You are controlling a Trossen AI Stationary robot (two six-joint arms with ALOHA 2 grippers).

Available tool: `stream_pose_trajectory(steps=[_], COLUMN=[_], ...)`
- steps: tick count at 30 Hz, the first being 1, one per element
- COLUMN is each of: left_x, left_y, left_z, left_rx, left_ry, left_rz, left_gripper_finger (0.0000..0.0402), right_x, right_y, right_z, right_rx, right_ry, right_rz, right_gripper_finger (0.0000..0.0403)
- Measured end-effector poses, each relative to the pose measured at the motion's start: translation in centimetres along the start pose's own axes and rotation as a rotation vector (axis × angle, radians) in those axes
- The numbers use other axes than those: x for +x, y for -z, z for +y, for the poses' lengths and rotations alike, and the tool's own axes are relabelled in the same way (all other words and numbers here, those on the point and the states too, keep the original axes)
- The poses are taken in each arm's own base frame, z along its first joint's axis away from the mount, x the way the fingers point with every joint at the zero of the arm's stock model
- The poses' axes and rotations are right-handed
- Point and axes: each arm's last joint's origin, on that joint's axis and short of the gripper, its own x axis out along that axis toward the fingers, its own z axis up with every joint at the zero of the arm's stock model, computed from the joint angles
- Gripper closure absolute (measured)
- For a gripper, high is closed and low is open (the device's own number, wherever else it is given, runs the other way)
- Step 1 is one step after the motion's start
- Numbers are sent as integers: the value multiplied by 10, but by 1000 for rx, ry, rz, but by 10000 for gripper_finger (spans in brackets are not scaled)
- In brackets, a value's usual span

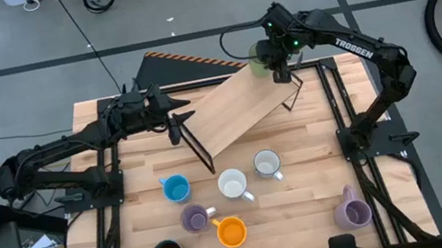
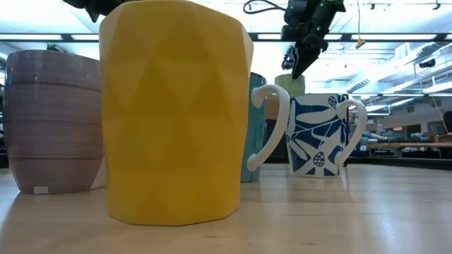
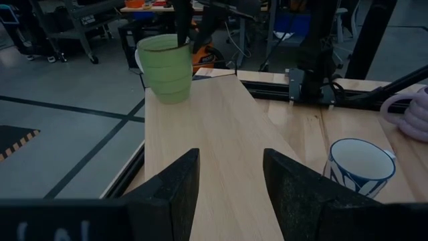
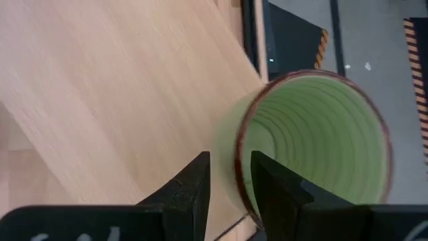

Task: Place coffee mugs
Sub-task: Put the light blue mug on the shelf

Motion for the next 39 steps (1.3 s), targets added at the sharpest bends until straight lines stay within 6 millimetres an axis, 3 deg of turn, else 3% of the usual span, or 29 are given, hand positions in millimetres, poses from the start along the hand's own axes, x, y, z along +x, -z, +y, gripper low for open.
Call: stream_pose_trajectory(steps=[5,12,23,31,39], left_x=[0,0,-15,-22,-29], left_y=[0,0,8,25,37], left_z=[0,-1,-21,-39,-60], left_rx=[0,-2,16,-35,-100], left_ry=[0,37,510,453,380], left_rz=[0,-3,80,305,473], left_gripper_finger=[230,230,230,230,230], right_x=[-7,-31,-40,-49,-55], right_y=[-5,-16,-40,-54,-62], right_z=[1,3,31,59,82], right_rx=[0,19,119,57,52], right_ry=[12,26,-17,56,12], right_rz=[-17,-53,-102,-99,-135], right_gripper_finger=[288,288,288,288,288])
